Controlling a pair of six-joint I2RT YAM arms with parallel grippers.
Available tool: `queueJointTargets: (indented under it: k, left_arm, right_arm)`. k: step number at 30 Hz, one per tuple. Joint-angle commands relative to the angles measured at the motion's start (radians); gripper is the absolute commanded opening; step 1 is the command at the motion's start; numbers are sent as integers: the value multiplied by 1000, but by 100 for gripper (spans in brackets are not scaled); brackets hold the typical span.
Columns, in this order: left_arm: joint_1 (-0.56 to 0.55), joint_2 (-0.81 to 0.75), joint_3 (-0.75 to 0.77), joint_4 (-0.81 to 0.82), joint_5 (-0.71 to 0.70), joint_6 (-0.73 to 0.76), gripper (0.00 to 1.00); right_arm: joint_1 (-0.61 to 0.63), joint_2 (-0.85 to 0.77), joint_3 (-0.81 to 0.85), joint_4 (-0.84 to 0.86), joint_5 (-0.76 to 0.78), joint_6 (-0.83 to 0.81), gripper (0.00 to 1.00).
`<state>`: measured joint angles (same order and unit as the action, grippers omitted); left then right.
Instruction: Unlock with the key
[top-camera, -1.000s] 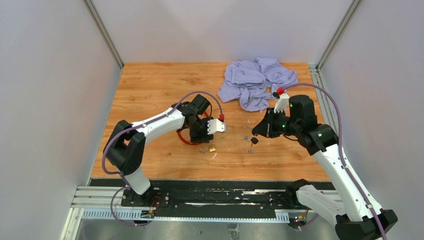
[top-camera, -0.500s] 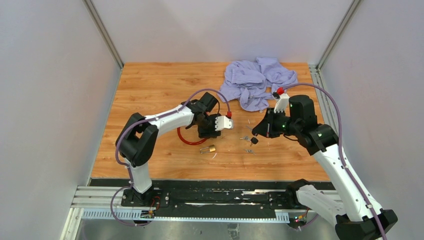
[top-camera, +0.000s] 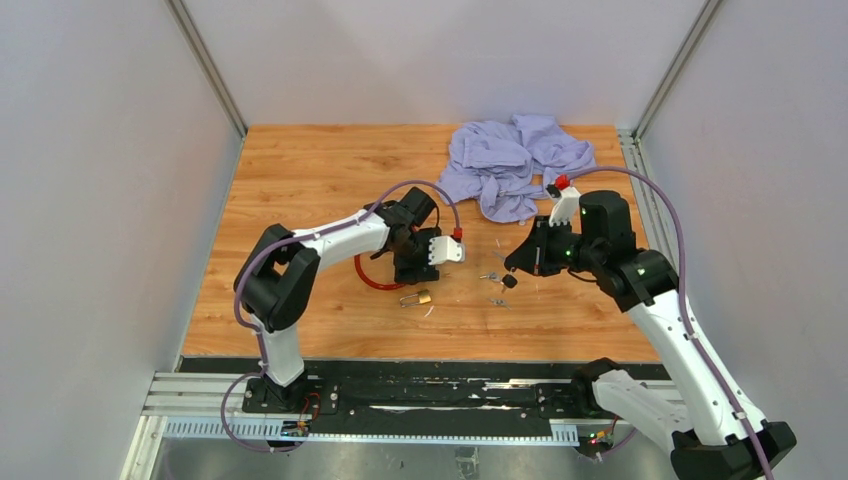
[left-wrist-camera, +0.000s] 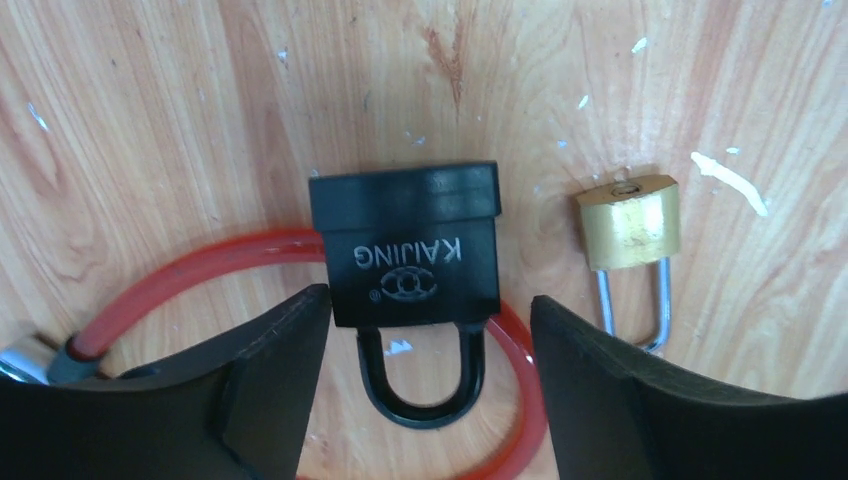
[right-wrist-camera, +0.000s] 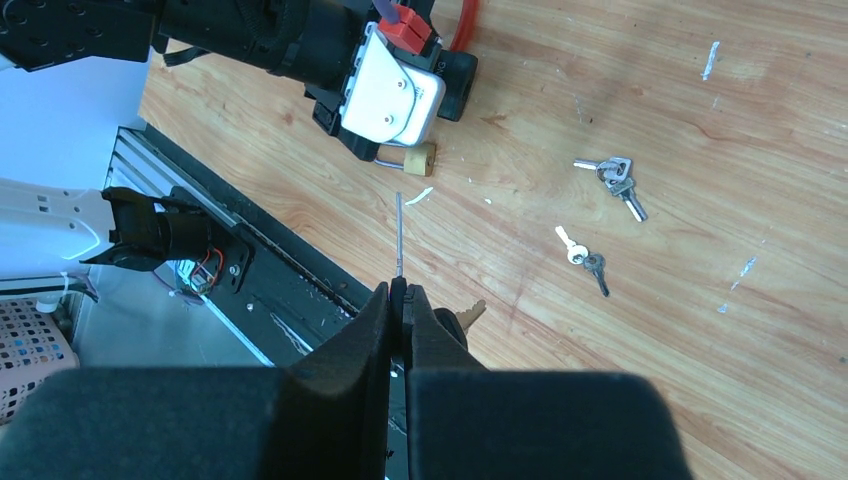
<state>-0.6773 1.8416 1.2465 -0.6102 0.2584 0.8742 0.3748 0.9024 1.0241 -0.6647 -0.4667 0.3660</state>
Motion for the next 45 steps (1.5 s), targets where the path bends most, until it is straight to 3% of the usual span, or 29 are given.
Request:
queueJointTargets:
  k: [1, 2, 6, 14, 23, 27, 31, 41, 45]
  left_arm:
    - [16, -70, 41, -120, 30, 58, 86]
    - [21, -89, 41, -147, 37, 81, 92]
    - [35, -140, 29, -225, 28, 185, 93]
    - [70, -173, 9, -215, -15, 371, 86]
    - [65, -293, -250, 156, -47, 553, 89]
    - [45, -296, -340, 332, -159, 607, 93]
    - [45, -331, -381, 394, -170, 681, 93]
    - [45, -492, -595, 516, -46, 989, 96]
    - [45, -529, -641, 525, 45, 1017, 96]
  right_arm:
    - [-15, -23, 39, -14, 18, -1, 1]
    - [-15, -22, 39, -14, 17, -2, 1]
    - [-14, -14, 39, -13, 8, -5, 1]
    - [-14, -19, 30, -13, 8, -3, 1]
    - [-14, -5, 30, -1, 3, 16, 1]
    - [-15, 7, 40, 3, -2, 21, 1]
    - [-15, 1, 39, 4, -2, 31, 1]
    - [-14, 0, 51, 2, -11, 36, 1]
    - [-15, 2, 78, -12, -7, 20, 1]
